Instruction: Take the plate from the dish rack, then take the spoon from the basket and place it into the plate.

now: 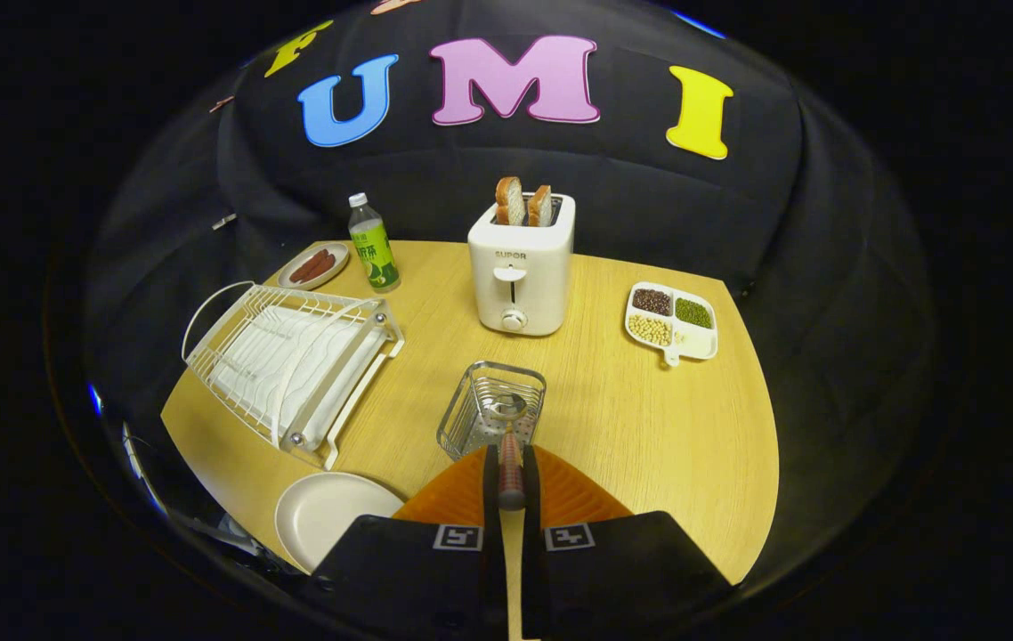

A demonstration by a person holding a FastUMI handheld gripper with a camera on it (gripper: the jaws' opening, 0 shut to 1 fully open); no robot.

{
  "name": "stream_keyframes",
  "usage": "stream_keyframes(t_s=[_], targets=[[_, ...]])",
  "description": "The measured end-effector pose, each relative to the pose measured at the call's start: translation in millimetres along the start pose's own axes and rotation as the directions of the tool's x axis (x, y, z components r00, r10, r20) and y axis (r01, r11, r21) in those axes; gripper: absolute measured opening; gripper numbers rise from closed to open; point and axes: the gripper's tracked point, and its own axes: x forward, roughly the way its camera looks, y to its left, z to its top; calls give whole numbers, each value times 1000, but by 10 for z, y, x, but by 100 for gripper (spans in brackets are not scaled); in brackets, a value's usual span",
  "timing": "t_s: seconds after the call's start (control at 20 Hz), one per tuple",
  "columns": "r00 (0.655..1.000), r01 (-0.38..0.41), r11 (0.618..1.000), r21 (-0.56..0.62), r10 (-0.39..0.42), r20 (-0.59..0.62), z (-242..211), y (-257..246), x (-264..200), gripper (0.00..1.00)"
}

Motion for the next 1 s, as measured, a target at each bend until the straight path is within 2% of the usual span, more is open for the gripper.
stream_keyframes(t_s=[0.3, 0.6, 0.75, 1.0], targets=[[994, 2, 999, 39, -6, 112, 379, 165, -473, 10], [976, -81, 989, 122, 53, 213, 625, 549, -1076, 10], [976, -92, 989, 116, 67, 207, 500, 695, -1292, 10], [987, -116, 990, 74, 107, 121, -59, 1069, -1391, 10]])
